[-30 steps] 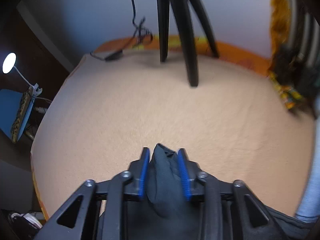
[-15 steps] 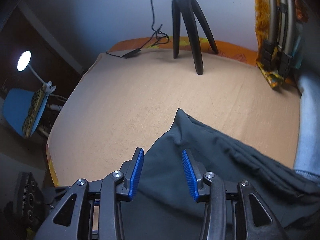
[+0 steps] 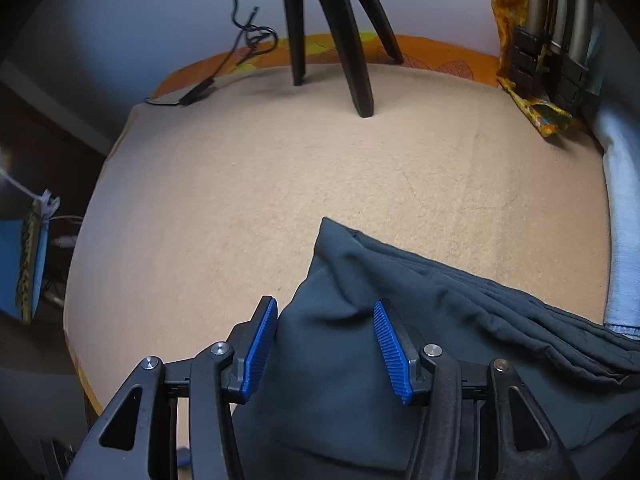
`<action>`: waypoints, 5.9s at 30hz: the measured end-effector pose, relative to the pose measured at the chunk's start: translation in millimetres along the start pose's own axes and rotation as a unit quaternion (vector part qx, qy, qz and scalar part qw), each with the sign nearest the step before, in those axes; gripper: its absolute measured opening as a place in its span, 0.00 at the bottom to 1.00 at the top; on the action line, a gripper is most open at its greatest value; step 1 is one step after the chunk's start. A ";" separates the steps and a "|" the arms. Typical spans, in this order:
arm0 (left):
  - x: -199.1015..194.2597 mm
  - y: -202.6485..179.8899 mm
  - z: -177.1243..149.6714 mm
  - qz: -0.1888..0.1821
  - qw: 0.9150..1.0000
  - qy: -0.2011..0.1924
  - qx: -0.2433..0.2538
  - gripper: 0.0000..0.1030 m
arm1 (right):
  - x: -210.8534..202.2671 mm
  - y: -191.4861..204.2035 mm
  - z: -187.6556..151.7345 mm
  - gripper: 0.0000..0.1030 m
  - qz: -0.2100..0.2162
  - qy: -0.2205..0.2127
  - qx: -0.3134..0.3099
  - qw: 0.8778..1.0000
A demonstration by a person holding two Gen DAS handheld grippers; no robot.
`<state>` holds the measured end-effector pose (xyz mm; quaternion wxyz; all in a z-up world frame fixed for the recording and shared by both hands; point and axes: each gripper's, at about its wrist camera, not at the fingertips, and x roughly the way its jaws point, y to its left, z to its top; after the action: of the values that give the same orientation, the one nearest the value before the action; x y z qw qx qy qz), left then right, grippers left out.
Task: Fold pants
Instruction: 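Open both grippers and release the folded trousers, then close the right gripper on the trouser bundle edge, then lift the trouser bundle with the right gripper and carry it onto the denim stack, then open the right gripper and lay the trousers on the denim stack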
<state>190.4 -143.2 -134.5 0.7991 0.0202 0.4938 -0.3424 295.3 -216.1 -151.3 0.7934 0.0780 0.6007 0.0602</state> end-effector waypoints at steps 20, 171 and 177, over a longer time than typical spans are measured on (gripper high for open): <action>-2.9 -0.2 2.1 -0.021 1.000 -0.002 -0.009 0.49 | 32.0 40.5 12.5 0.53 -0.090 0.041 -0.045 0.994; 38.3 -194.9 13.3 -0.109 0.994 0.007 0.004 0.28 | -194.4 -332.7 -223.9 0.63 -0.044 -0.134 0.032 0.989; 45.9 -172.7 42.8 -0.079 0.997 0.008 -0.018 0.46 | -192.1 -352.2 -206.4 0.82 0.007 -0.152 0.047 0.987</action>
<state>138.4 -315.3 -96.6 0.7661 -0.0302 0.5058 -0.3953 45.2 -587.2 -94.0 0.8703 0.1276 0.4750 0.0249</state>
